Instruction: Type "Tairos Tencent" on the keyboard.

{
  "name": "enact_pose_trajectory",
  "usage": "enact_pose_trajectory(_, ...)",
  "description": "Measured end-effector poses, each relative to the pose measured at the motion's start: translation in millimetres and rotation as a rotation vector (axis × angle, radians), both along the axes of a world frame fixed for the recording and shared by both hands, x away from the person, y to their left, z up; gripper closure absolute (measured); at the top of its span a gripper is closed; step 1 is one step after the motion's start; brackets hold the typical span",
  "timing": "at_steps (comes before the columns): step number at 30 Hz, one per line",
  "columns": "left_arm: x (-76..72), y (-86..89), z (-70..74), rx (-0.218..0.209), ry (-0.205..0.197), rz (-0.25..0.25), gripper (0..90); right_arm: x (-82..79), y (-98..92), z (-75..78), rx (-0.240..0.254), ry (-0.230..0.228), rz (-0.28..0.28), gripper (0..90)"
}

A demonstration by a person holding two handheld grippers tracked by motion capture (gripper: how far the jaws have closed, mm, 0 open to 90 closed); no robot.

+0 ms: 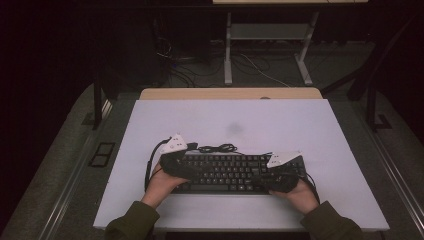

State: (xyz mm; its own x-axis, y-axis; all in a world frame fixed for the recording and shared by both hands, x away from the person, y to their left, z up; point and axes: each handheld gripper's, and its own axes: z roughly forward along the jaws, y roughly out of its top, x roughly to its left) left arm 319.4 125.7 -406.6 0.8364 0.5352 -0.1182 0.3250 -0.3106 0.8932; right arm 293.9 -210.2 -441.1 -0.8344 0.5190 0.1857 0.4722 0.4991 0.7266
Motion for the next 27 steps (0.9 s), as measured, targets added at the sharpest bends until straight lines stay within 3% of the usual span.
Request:
enact_pose_trajectory(10,0.5,-5.4,-10.2,0.057,0.039,-0.001,27.5,-0.5,0.1,-0.1,0.0,-0.002,-0.003,89.2)
enact_pose_trajectory(24,2.0,-8.6,-16.6,0.119,0.115,0.009,73.7,-0.5,-0.1,-0.2,0.002,0.0,-0.004,89.2)
enact_pose_trajectory(27,2.7,-10.0,-17.8,0.143,0.125,0.012,78.2,-0.6,0.0,-0.2,0.001,-0.001,-0.004,89.2)
